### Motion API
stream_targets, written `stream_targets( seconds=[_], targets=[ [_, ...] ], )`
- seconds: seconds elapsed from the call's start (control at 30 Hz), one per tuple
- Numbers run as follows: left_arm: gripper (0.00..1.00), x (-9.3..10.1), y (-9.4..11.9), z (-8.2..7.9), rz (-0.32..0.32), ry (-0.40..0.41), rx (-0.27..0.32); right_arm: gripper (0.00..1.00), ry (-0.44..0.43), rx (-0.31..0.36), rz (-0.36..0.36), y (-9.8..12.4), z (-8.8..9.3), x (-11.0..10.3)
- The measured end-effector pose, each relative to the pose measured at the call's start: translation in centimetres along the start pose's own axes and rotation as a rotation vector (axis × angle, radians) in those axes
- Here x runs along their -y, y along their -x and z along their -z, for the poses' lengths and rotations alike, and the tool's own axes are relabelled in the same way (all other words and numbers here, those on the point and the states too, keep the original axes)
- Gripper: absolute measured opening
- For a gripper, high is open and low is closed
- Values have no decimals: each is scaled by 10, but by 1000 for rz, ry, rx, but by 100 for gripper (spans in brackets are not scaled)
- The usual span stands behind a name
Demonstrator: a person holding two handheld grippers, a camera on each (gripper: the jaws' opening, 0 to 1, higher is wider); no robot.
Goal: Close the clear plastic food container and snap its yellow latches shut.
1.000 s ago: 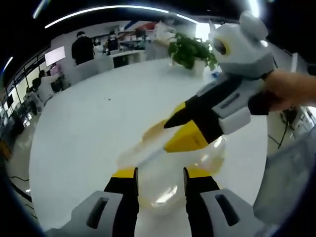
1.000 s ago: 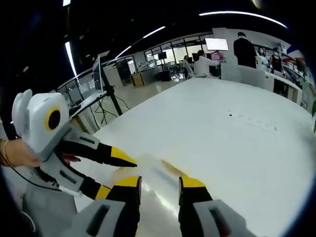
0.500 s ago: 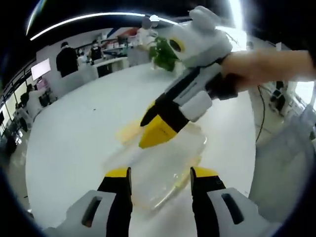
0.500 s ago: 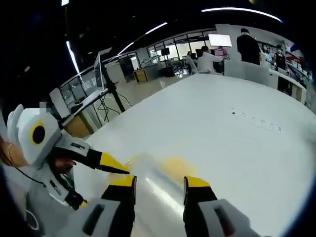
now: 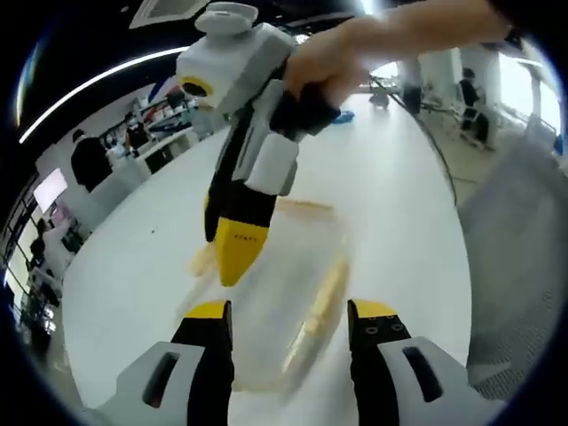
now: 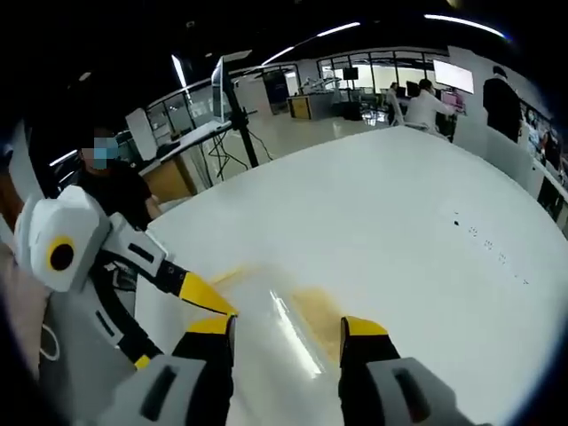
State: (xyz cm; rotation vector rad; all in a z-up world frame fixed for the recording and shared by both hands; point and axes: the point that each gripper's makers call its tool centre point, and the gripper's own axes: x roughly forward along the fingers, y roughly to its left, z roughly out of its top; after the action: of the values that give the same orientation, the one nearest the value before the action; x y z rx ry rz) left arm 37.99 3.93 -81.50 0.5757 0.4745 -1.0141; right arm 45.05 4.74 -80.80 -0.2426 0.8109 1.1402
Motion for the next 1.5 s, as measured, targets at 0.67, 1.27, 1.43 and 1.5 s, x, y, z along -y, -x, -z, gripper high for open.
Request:
stream_targets(
  seconds=[0.67,1.27,1.43,1.5],
  targets=[
    [49,-7,-11,-2,13,-72,0,36,62,-230,-289,-8,16,-2],
    [47,-4,-17,-5,68,-115,-7,33,59,-405,-317,-12,18,-2],
    [47,-4,-20,-3,35,-137,-10,32,47,-439,-354,-12,20,-1],
    [46,-6,-21,-3,31,-137,-4,32,67,-455,-352,-11,20,-2]
  ],
)
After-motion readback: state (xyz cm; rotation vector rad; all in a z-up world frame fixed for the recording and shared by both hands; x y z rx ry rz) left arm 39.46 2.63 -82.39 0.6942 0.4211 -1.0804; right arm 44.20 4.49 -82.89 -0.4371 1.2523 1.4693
